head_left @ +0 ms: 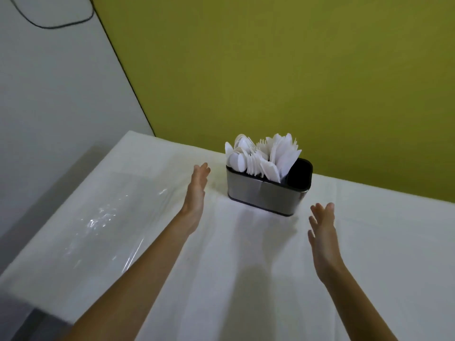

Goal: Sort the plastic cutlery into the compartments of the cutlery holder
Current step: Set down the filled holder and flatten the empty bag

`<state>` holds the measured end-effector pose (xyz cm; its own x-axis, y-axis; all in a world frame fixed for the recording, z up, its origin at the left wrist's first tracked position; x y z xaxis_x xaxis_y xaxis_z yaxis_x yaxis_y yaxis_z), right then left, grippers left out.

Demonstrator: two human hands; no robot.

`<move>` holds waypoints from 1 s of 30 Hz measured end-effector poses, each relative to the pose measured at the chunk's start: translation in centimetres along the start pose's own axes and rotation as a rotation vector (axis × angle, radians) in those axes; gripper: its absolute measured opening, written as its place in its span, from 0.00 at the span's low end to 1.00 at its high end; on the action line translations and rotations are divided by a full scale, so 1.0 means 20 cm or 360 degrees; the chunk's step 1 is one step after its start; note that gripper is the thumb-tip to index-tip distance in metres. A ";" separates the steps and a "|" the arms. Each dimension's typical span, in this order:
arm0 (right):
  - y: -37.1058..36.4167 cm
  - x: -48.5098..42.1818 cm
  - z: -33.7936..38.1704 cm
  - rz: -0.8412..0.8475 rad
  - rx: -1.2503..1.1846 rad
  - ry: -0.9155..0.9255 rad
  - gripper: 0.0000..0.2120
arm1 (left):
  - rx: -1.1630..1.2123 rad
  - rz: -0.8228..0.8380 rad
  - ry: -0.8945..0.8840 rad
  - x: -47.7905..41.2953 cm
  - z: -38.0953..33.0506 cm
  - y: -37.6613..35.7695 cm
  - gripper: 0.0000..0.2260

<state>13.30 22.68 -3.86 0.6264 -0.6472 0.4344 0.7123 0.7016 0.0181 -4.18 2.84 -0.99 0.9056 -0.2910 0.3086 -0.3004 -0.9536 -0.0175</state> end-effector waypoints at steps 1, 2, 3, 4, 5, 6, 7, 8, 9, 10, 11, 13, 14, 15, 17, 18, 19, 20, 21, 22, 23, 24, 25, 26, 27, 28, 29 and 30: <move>0.00 0.06 -0.02 0.0038 0.0014 0.0000 0.28 | 0.0013 -0.0075 -0.0010 0.06 0.00 0.08 0.24; -0.02 0.11 -0.04 0.0090 0.0043 0.0009 0.28 | 0.0035 -0.0144 -0.0023 0.12 0.01 0.16 0.24; -0.04 0.16 -0.07 0.0135 0.0075 0.0025 0.27 | 0.0048 -0.0197 -0.0038 0.17 0.01 0.22 0.24; -0.07 0.20 -0.10 0.0171 0.0117 0.0042 0.25 | 0.0044 -0.0236 -0.0051 0.22 0.02 0.28 0.24; -0.10 0.24 -0.13 0.0215 0.0166 0.0065 0.24 | 0.0037 -0.0276 -0.0063 0.26 0.03 0.33 0.23; -0.15 0.28 -0.15 0.0279 0.0224 0.0083 0.23 | 0.0031 -0.0334 -0.0071 0.31 0.05 0.40 0.22; -0.21 0.32 -0.18 0.0353 0.0279 0.0103 0.22 | 0.0020 -0.0393 -0.0075 0.37 0.07 0.46 0.22; -0.27 0.35 -0.19 0.0417 0.0320 0.0124 0.22 | -0.0005 -0.0441 -0.0085 0.41 0.09 0.51 0.21; -0.33 0.38 -0.21 0.0478 0.0352 0.0145 0.22 | -0.0045 -0.0482 -0.0101 0.45 0.11 0.57 0.20; -0.39 0.41 -0.22 0.0538 0.0380 0.0150 0.22 | -0.0104 -0.0514 -0.0108 0.49 0.13 0.63 0.19; -0.47 0.44 -0.23 0.0604 0.0397 0.0143 0.21 | -0.0191 -0.0540 -0.0120 0.52 0.16 0.70 0.18; -0.59 0.49 -0.25 0.0705 0.0426 0.0117 0.22 | -0.0459 -0.0557 -0.0151 0.56 0.21 0.85 0.17; -0.66 0.50 -0.27 0.0736 0.0463 0.0110 0.22 | -0.0619 -0.0586 -0.0160 0.57 0.24 0.93 0.17; -0.73 0.52 -0.29 0.0759 0.0499 0.0108 0.22 | -0.0777 -0.0627 -0.0159 0.56 0.27 1.03 0.18; -0.86 0.54 -0.33 0.0797 0.0556 0.0079 0.23 | -0.1029 -0.0750 -0.0109 0.53 0.30 1.22 0.19; -0.92 0.56 -0.34 0.0809 0.0580 0.0060 0.23 | -0.1116 -0.0809 -0.0073 0.52 0.30 1.30 0.20; -1.01 0.58 -0.37 0.0831 0.0604 0.0045 0.22 | -0.1181 -0.0853 -0.0033 0.50 0.32 1.40 0.21; -1.08 0.59 -0.39 0.0836 0.0600 0.0022 0.22 | -0.1249 -0.0870 -0.0005 0.48 0.32 1.46 0.22; -1.13 0.59 -0.40 0.0832 0.0588 -0.0003 0.22 | -0.1321 -0.0860 0.0018 0.46 0.33 1.50 0.24; -1.21 0.61 -0.43 0.0819 0.0569 -0.0043 0.23 | -0.1381 -0.0833 0.0047 0.44 0.35 1.55 0.25; -1.28 0.61 -0.45 0.0799 0.0546 -0.0085 0.23 | -0.1420 -0.0797 0.0075 0.41 0.36 1.59 0.26; -1.31 0.62 -0.46 0.0785 0.0514 -0.0130 0.24 | -0.1441 -0.0754 0.0104 0.40 0.38 1.60 0.27; -1.39 0.63 -0.47 0.0751 0.0475 -0.0167 0.25 | -0.1451 -0.0702 0.0130 0.37 0.39 1.63 0.28; -1.44 0.63 -0.49 0.0696 0.0442 -0.0200 0.26 | -0.1481 -0.0657 0.0157 0.35 0.40 1.63 0.28; -1.48 0.63 -0.49 0.0626 0.0417 -0.0220 0.26 | -0.1537 -0.0632 0.0170 0.34 0.39 1.63 0.29; -1.51 0.63 -0.49 0.0547 0.0396 -0.0245 0.26 | -0.1597 -0.0641 0.0165 0.33 0.38 1.63 0.29; -1.52 0.62 -0.49 0.0475 0.0388 -0.0271 0.25 | -0.1660 -0.0677 0.0155 0.33 0.37 1.63 0.28; -1.53 0.61 -0.50 0.0427 0.0406 -0.0292 0.23 | -0.1693 -0.0726 0.0157 0.33 0.35 1.64 0.27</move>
<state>2.37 -9.71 -8.15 0.6958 -0.3838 0.6070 0.4157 0.9045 0.0953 -5.97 -30.81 -6.22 0.9813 0.1152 0.1541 -0.0945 -0.4088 0.9077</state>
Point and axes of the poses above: each hand's wrist, its own x-axis away from the middle knuckle, its own y-axis out of the back of the hand, z = x × y, the point moved 6 cm from there along -x, towards the middle knuckle, and after that the axes turned 1 degree about -y, right-handed, at the moved point
